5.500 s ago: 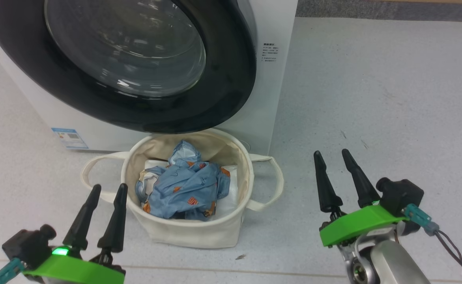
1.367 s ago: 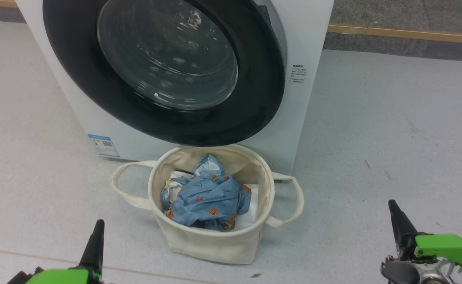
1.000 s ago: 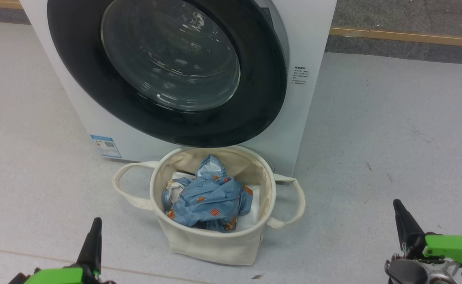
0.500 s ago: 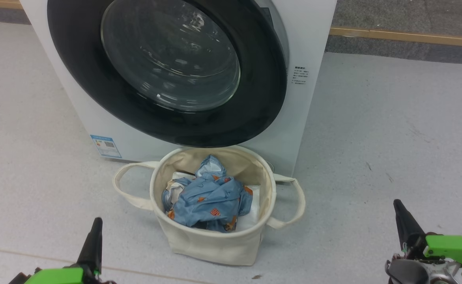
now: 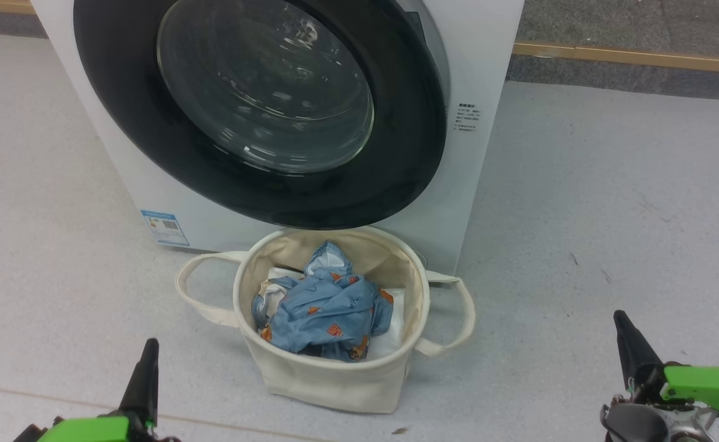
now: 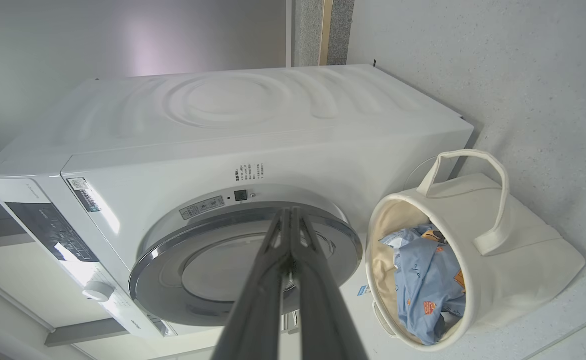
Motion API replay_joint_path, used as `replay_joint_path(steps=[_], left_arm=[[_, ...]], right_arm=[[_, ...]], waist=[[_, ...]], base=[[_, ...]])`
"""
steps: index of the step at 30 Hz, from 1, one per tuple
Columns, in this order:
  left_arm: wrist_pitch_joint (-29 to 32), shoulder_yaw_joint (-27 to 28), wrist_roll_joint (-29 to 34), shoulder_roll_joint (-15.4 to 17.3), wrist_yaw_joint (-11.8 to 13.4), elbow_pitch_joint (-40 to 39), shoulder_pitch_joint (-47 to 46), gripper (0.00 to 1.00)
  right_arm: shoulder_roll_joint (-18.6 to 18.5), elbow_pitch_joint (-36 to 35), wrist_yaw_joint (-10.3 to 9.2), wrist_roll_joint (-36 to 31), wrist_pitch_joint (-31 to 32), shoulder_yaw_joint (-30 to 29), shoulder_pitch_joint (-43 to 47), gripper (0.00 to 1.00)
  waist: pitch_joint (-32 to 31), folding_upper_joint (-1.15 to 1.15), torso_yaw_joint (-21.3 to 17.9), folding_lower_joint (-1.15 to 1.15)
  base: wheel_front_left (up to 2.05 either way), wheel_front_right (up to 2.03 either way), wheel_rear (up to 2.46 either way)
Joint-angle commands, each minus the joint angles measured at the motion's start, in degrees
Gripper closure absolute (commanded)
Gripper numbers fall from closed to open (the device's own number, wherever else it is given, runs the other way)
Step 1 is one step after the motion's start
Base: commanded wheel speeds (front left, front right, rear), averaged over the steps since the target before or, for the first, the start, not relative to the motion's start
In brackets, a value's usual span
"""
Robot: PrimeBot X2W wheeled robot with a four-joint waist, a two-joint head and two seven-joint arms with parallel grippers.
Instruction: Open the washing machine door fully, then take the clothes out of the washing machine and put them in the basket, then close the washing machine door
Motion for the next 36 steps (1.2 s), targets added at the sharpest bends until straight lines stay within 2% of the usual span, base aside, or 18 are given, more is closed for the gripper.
replay_joint_path(steps=[1, 36], left_arm=[[0.2, 2.0, -0.1, 0.2, -0.4, -1.5, -2.6, 1.0], [0.4, 2.2, 0.1, 0.1, -0.4, -1.5, -2.6, 1.0]], right_arm=[[-0.1, -2.1, 0.17, -0.4, 0.5, 1.0, -0.7, 1.0], [0.3, -2.1, 0.17, -0.9, 1.0, 0.4, -0.8, 1.0]], waist=[[0.0, 0.0, 0.0, 0.0], [0.0, 0.0, 0.0, 0.0]], base=[[0.0, 0.0, 0.0], [0.0, 0.0, 0.0]])
